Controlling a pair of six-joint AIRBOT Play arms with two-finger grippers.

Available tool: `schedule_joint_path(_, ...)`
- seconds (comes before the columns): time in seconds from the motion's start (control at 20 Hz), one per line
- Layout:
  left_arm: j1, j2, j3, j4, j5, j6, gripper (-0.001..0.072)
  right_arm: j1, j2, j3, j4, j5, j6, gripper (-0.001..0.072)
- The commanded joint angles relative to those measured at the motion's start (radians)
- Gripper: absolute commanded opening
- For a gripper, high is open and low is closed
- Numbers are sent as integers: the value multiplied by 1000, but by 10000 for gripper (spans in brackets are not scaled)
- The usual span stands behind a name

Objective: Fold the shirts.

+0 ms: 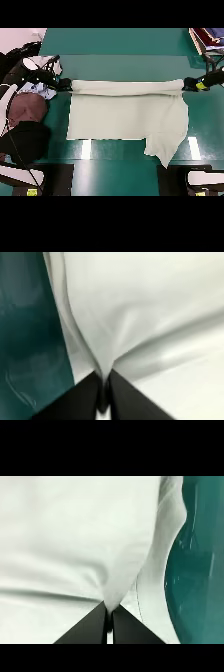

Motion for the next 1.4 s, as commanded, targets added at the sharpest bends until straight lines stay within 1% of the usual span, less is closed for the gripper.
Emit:
schedule_joint_path(0.0, 1, 0, -33, 3, -23, -43, 504, -2, 17, -76, 49, -16, 20, 282)
schedule_joint_path(0.05, 1, 1, -33, 4, -40, -48, 493, -3, 18, -67, 63, 2, 35, 410)
schedule_joint_path(0.1, 3, 1, -26, 7, -76, -68, 494, -5, 18, -48, 68, 40, 36, 409)
schedule_joint_path(0.2, 16, 27, -32, 22, -153, -67, 494, -16, 56, -32, 47, 113, 30, 409)
schedule_joint_path(0.3, 38, 115, -111, 58, -177, -66, 494, -45, 147, -82, 38, 128, 17, 409)
schedule_joint_path(0.4, 55, 247, -266, 76, -186, -66, 494, -89, 259, -163, 43, 145, 15, 407)
schedule_joint_path(0.5, 58, 391, -455, 77, -168, -66, 494, -126, 362, -237, 74, 159, 2, 315)
schedule_joint_path(0.65, 58, 529, -682, 68, -163, -66, 494, -172, 450, -309, 176, 161, -13, 316)
schedule_joint_path(0.7, 58, 554, -736, 65, -150, -65, 495, -178, 465, -321, 203, 161, -24, 315)
schedule_joint_path(0.85, 58, 563, -803, 6, -114, -51, 494, -166, 487, -330, 204, 172, -27, 316)
schedule_joint_path(0.9, 50, 563, -814, -21, -103, -34, 494, -158, 489, -330, 203, 180, -27, 316)
schedule_joint_path(1.0, 2, 563, -836, -37, -68, -35, 494, -149, 489, -330, 204, 189, -26, 316)
schedule_joint_path(1.05, -26, 562, -844, -37, -40, -42, 494, -145, 489, -330, 201, 191, -26, 316)
schedule_joint_path(1.2, -71, 563, -846, -40, 65, -116, 487, -147, 489, -330, 194, 224, -27, 316)
schedule_joint_path(1.25, -71, 563, -843, -40, 74, -140, 281, -158, 489, -330, 177, 252, -27, 316)
schedule_joint_path(1.3, -71, 563, -834, -39, 74, -137, 15, -172, 489, -331, 129, 290, -27, 316)
schedule_joint_path(1.35, -71, 563, -821, -36, 67, -137, 22, -181, 489, -336, 70, 328, -26, 316)
